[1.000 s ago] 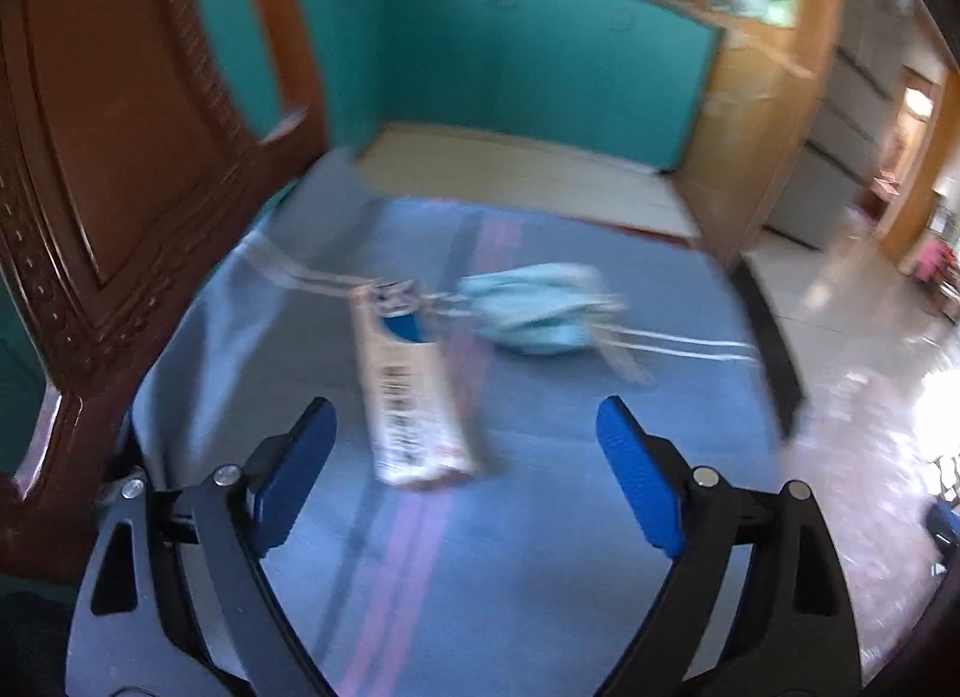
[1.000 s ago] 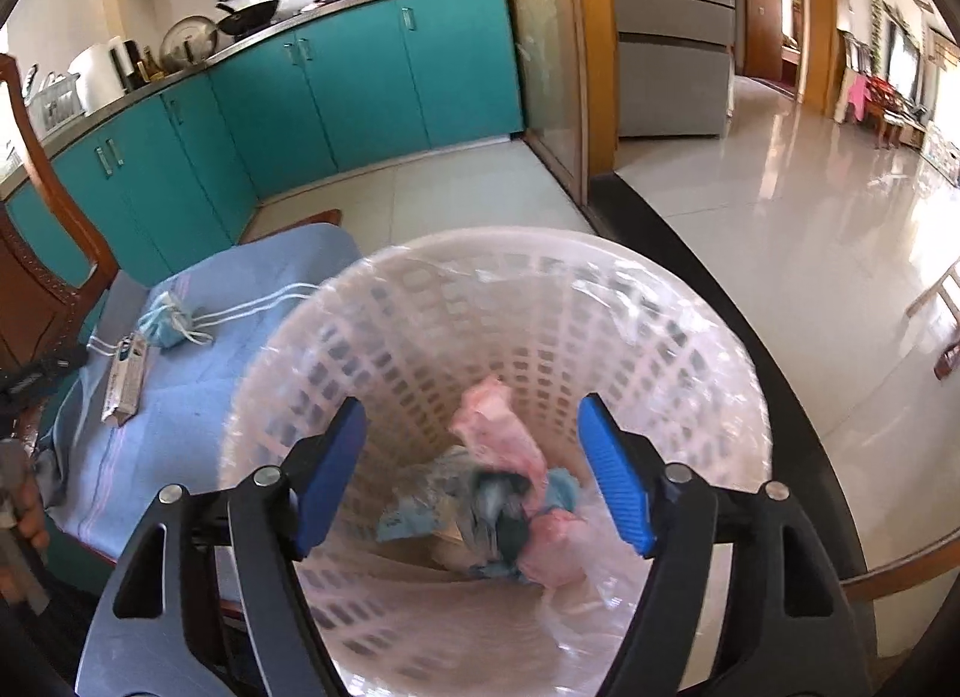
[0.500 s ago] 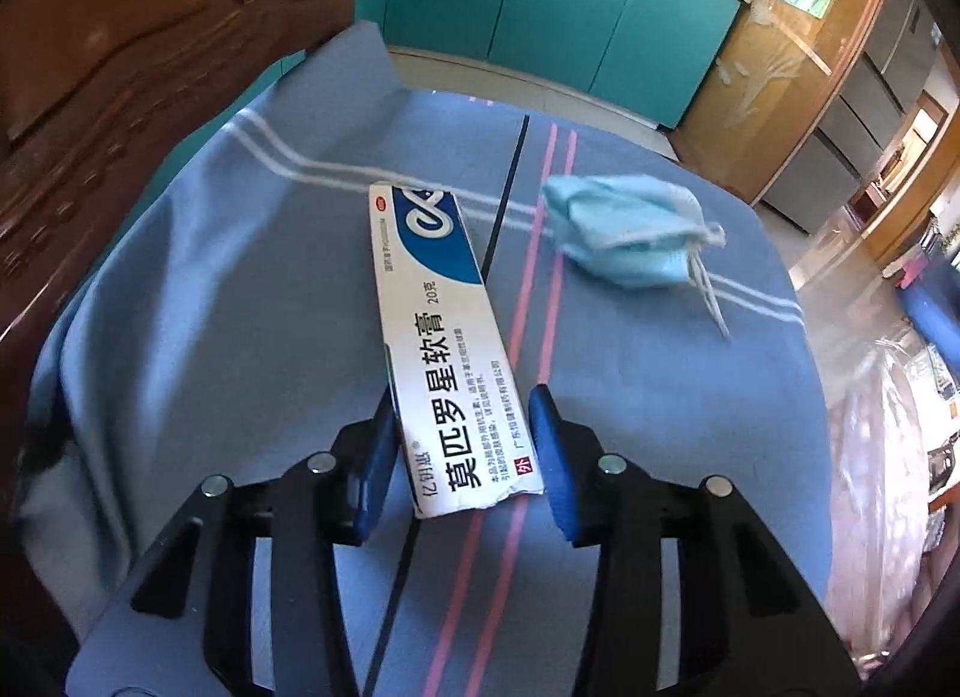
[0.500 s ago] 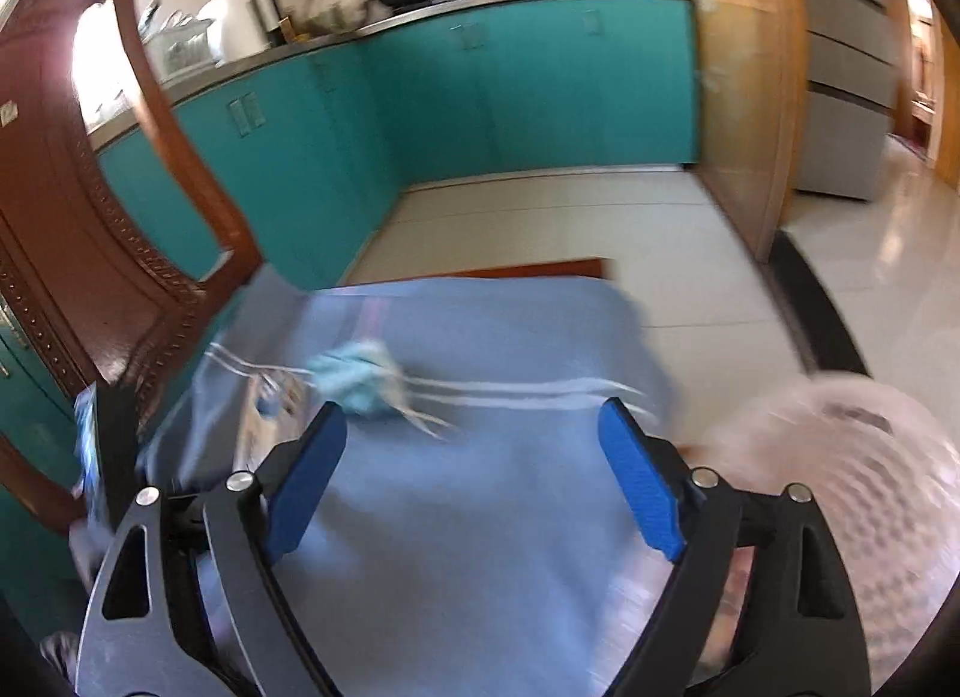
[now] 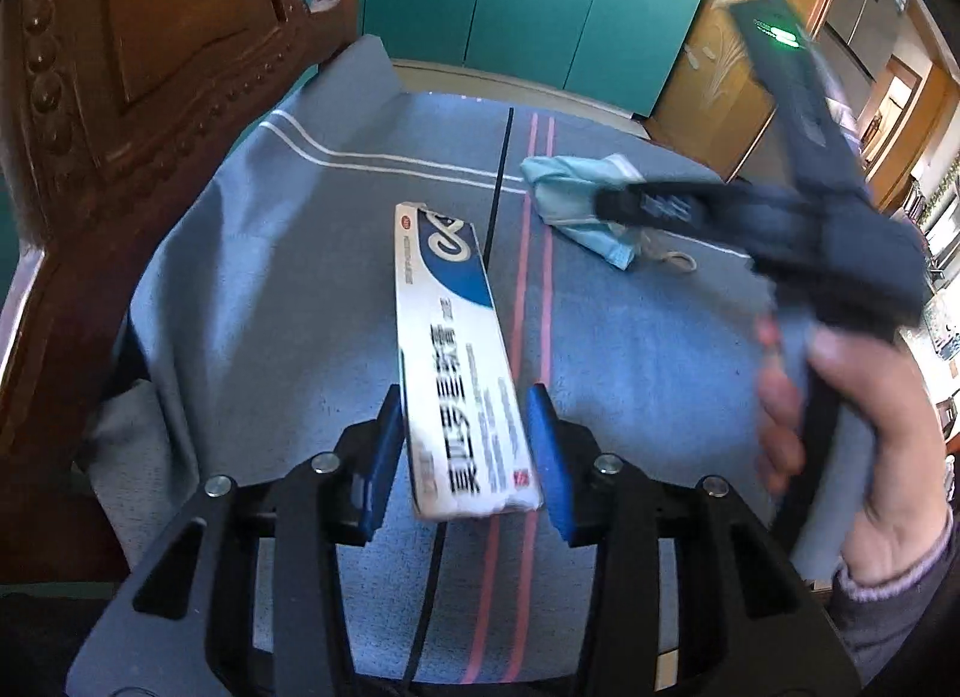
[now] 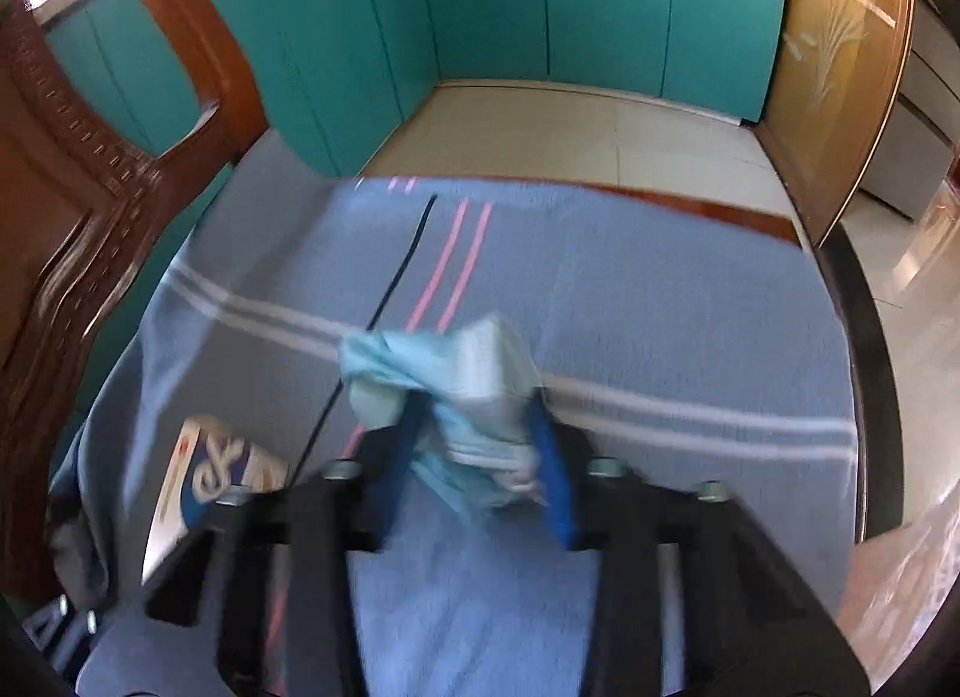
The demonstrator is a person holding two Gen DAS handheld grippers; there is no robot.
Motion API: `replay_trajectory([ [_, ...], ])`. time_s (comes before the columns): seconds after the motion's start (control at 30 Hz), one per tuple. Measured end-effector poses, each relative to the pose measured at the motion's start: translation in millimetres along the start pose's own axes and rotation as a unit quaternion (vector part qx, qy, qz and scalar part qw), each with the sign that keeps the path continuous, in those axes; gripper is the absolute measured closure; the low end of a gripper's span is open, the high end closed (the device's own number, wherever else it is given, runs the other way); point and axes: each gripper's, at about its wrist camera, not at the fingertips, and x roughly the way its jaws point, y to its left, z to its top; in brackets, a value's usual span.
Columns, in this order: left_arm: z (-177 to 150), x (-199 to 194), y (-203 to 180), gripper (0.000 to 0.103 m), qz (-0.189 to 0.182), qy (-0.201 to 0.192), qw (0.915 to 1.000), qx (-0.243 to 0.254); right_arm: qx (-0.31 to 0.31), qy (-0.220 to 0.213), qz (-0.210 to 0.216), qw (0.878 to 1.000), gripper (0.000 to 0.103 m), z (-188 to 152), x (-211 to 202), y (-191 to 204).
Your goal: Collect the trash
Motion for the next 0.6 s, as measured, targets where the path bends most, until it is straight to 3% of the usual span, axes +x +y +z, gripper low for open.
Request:
replay_trajectory([
  [0.27,0,2,2,0.06,-0.008,0.0,0.9999,-0.006,0.013,-0.015,0.029,0.999,0.083,-57,-73,-25],
  [0.6,-4,-5,-9,0.053,-0.014,-0.007,0.9998,0.01,0.016,-0.02,0.036,0.999,0.083,-91,-103,-28],
])
